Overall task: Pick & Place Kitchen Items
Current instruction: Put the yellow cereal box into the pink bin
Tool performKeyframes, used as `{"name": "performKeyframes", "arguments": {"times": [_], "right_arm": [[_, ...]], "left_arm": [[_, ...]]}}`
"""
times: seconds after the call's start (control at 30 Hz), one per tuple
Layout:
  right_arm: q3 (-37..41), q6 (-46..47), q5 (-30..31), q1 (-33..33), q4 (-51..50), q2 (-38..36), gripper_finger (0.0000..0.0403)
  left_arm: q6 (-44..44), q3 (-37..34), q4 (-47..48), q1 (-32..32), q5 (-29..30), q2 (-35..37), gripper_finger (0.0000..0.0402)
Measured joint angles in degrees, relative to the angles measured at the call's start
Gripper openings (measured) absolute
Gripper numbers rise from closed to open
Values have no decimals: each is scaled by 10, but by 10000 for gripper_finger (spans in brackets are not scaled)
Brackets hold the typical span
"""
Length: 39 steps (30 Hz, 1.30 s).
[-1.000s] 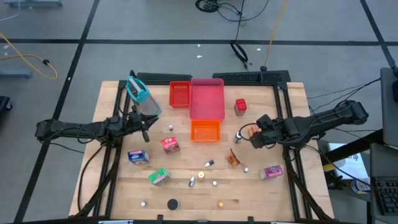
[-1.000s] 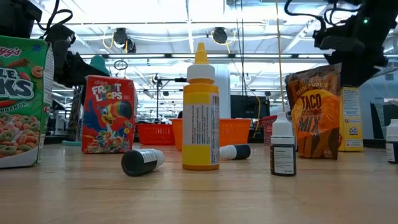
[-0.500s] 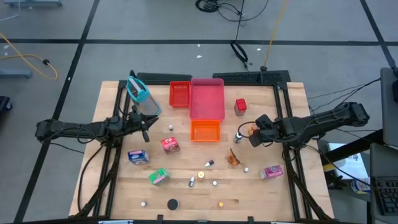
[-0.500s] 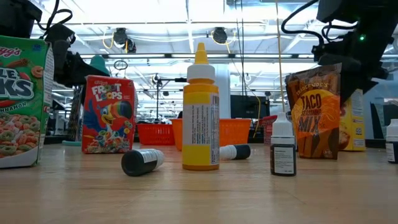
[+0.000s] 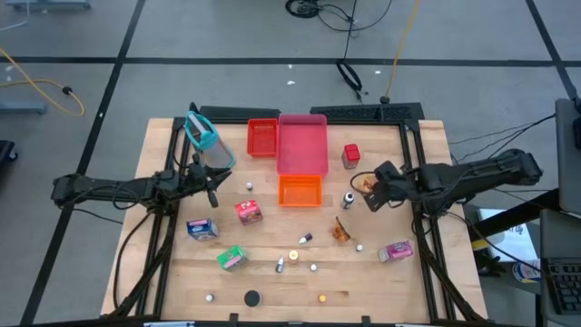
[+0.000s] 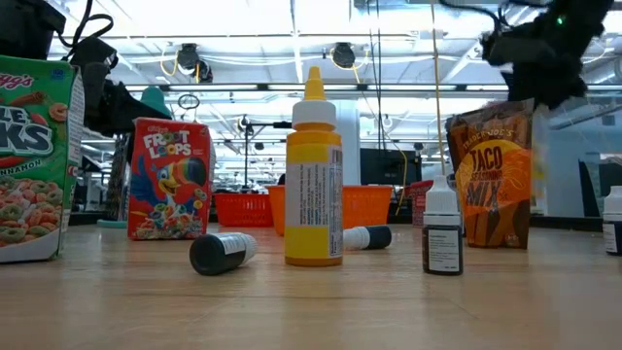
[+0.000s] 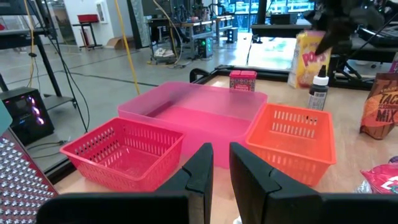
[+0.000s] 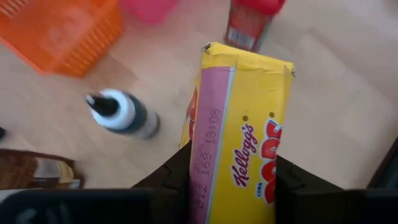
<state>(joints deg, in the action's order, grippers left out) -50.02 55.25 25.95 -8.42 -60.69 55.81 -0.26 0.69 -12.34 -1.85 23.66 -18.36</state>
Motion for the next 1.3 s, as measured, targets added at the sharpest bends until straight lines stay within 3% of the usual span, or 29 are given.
{"name": "performKeyframes", "arguments": {"times": [0.23,0.47,1.0,1.1,1.3], "right_arm": [[-97,-119,16,44,11,-7,93],[-131,-272,17,115,142,23,94],[-131,-535,-196,332,371,173,94],[-131,-596,-220,360,399,197,94],[-131,-626,-247,404,452,237,94]], "left_arm": [[-6,0,-18,0,-16,0,51],[-48,0,-48,0,-16,0,51],[-61,0,-47,0,-17,0,51],[-61,0,-47,0,-17,0,51],[-61,0,-46,0,-17,0,51]]}}
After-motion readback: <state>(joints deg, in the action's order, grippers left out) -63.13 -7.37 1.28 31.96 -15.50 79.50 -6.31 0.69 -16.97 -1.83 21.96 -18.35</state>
